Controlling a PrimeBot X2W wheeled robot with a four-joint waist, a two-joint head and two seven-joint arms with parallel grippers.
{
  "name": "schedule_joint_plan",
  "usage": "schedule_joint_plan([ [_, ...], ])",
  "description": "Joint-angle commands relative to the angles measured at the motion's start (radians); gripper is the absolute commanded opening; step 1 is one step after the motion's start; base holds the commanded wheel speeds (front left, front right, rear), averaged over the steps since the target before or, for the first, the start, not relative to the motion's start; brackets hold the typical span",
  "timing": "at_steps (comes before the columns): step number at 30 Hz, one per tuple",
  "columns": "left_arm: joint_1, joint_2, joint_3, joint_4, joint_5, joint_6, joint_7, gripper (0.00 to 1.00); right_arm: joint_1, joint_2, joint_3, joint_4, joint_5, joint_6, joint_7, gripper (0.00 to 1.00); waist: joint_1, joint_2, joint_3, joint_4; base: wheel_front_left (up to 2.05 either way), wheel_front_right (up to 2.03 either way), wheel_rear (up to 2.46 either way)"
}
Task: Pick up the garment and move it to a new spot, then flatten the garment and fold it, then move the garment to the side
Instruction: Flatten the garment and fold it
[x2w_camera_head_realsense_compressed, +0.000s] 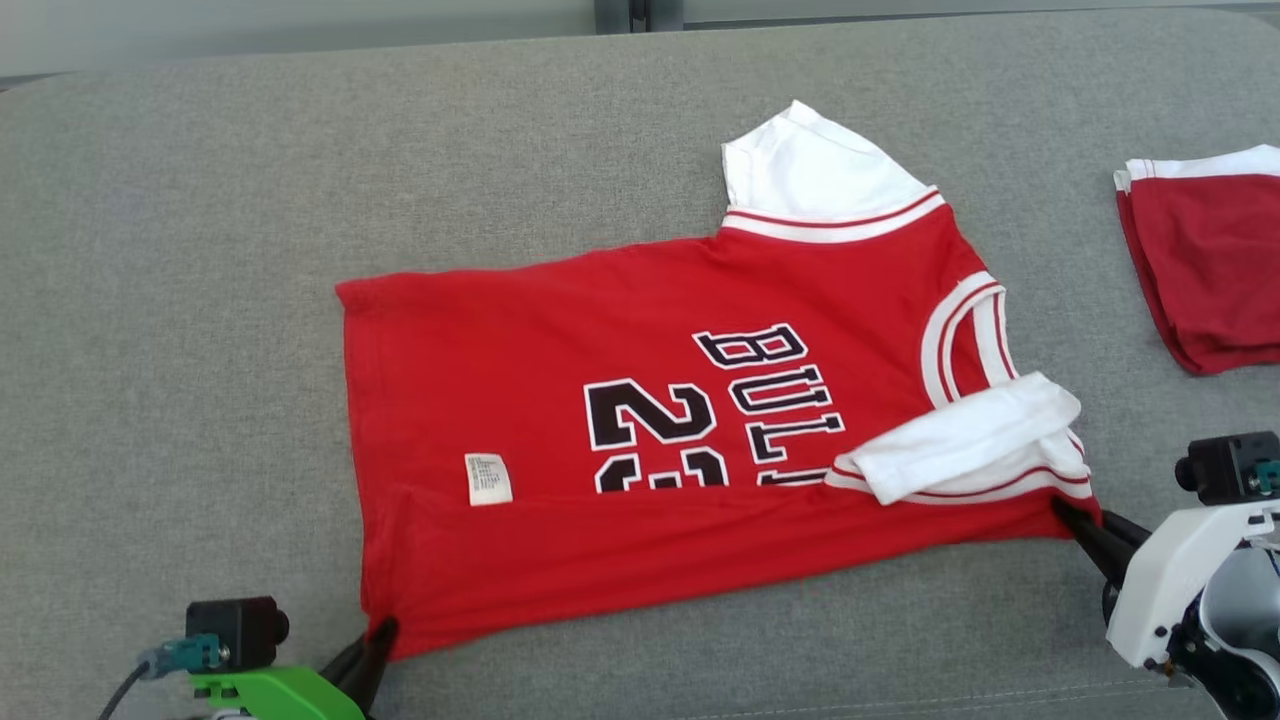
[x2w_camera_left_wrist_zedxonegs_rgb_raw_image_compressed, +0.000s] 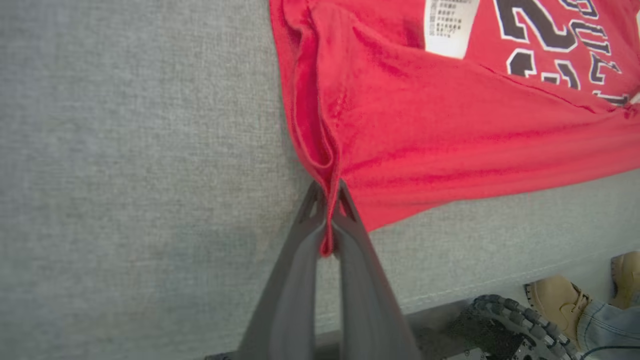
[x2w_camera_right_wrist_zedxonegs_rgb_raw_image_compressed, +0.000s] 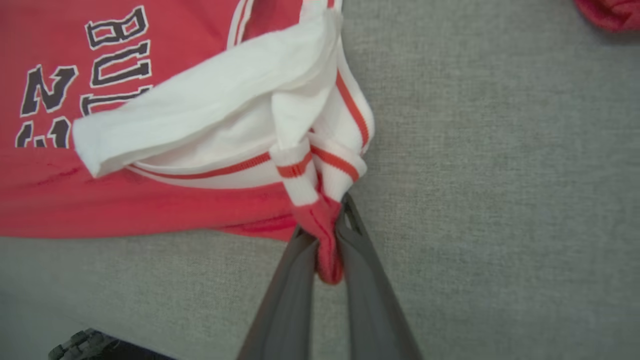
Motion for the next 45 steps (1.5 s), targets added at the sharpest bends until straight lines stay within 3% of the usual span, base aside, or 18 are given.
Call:
schedule_joint_plan([
  [1,0.014,0.008,0.007,-0.003,-0.009,0.01,0.003,0.0,0.009,-0.005,-0.011,0.002,-0.01,-0.003,0.0,0.0,0.0,0.0,0.006,-0.002,0.0,0.0,0.0],
  [2,0.025,0.003,0.01,-0.014,-0.013,0.023,0.005,0.0,0.017,-0.002,-0.014,0.005,-0.021,-0.003,0.004,0.0,0.0,0.0,0.011,-0.002,0.0,0.0,0.0],
  [3,0.033,0.0,0.012,-0.021,-0.013,0.033,0.003,0.07,0.021,-0.001,-0.02,0.013,-0.04,-0.003,0.0,0.0,0.0,0.0,0.015,-0.002,0.0,0.0,0.0],
  [4,0.038,-0.003,0.014,-0.025,-0.008,0.044,-0.002,0.45,0.02,0.005,-0.028,0.023,-0.061,-0.003,-0.009,0.0,0.0,0.0,0.019,-0.002,0.0,0.0,0.0],
  [5,0.041,-0.008,0.014,-0.028,-0.004,0.051,-0.005,1.0,0.018,0.013,-0.03,0.034,-0.08,-0.003,-0.01,0.41,0.0,0.0,0.022,-0.001,0.0,0.0,0.0],
  [6,0.042,-0.009,0.01,-0.029,0.001,0.054,-0.005,1.0,0.014,0.017,-0.026,0.037,-0.098,-0.003,-0.01,1.0,0.0,0.0,0.027,0.001,0.0,0.0,0.0],
  [10,0.011,-0.007,0.006,-0.056,0.018,0.065,-0.009,1.0,-0.022,0.056,-0.122,0.036,-0.112,-0.002,-0.021,1.0,0.0,0.0,0.054,0.015,0.0,0.0,0.0],
  [15,-0.065,0.024,0.049,-0.143,0.037,0.08,-0.015,1.0,-0.125,0.037,-0.196,-0.108,-0.132,-0.002,0.046,1.0,0.0,0.0,0.132,0.02,0.0,0.0,0.0],
  [20,-0.262,0.039,0.059,-0.155,0.068,0.073,0.016,1.0,-0.364,0.032,-0.168,-0.178,-0.182,-0.001,0.157,1.0,0.0,0.0,0.247,0.036,0.0,0.0,0.0],
  [25,-0.505,-0.005,0.014,0.005,0.106,0.036,0.031,1.0,-0.619,0.06,-0.072,-0.067,-0.267,-0.002,0.205,1.0,0.0,0.0,0.332,0.079,0.0,0.0,0.0],
  [30,-0.657,-0.058,-0.041,0.192,0.132,-0.005,0.021,1.0,-0.812,0.102,-0.004,0.125,-0.334,-0.002,0.195,1.0,0.0,0.0,0.369,0.115,0.0,0.0,0.0],
  [35,-0.702,-0.084,-0.076,0.306,0.139,-0.037,0.012,1.0,-0.914,0.139,0.026,0.284,-0.31,-0.002,0.202,1.0,0.0,0.0,0.373,0.144,0.0,0.0,0.0],
  [45,-0.756,-0.126,-0.11,0.368,0.123,-0.098,-0.01,1.0,-0.973,0.153,0.05,0.469,-0.344,-0.002,0.139,1.0,0.0,0.0,0.346,0.172,0.0,0.0,0.0],
])
